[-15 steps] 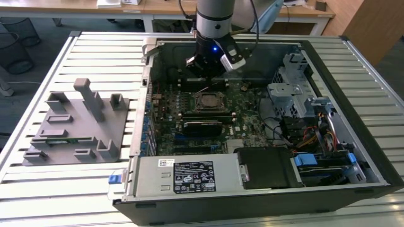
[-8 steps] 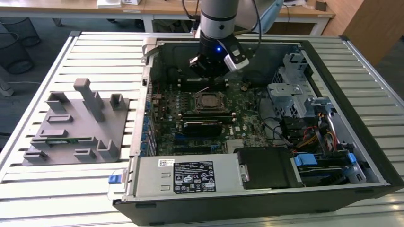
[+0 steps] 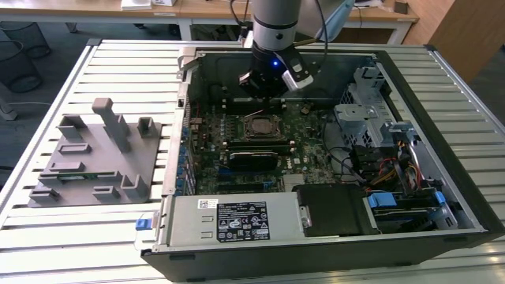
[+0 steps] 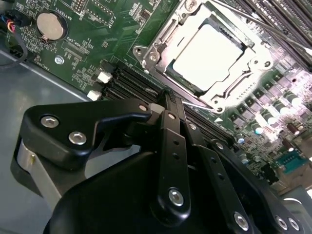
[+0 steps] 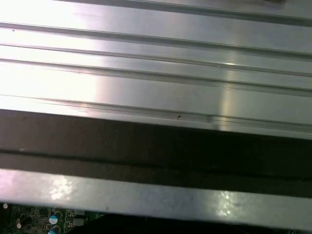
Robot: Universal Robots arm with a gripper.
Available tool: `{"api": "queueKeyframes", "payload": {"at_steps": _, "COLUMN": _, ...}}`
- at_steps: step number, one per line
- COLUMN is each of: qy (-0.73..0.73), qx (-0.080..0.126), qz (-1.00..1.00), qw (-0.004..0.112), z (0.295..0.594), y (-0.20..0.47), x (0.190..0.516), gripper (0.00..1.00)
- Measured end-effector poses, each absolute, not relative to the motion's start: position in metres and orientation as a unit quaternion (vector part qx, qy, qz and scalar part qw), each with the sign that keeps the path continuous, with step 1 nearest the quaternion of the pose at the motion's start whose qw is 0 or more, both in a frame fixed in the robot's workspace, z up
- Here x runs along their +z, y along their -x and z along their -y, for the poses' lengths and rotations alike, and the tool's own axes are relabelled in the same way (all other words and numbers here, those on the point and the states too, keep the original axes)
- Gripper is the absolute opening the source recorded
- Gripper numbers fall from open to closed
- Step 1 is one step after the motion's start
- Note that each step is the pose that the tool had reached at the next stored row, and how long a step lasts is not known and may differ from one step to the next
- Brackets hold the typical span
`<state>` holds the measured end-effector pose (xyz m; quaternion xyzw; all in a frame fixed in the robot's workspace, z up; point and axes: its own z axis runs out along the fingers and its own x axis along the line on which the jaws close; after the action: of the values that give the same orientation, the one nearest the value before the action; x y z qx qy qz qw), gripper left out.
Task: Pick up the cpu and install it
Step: 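Install the first cpu locking lever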
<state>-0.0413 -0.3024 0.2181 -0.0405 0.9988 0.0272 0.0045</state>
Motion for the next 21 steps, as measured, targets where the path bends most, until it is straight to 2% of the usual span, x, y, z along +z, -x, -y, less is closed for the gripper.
{"api": "queueKeyframes", "payload": {"at_steps": 21, "qy": 0.041, "qx": 0.027, "qz": -0.999, "qw": 0.004, "z": 0.302, "y": 0.035, "x": 0.199, "gripper": 0.11}}
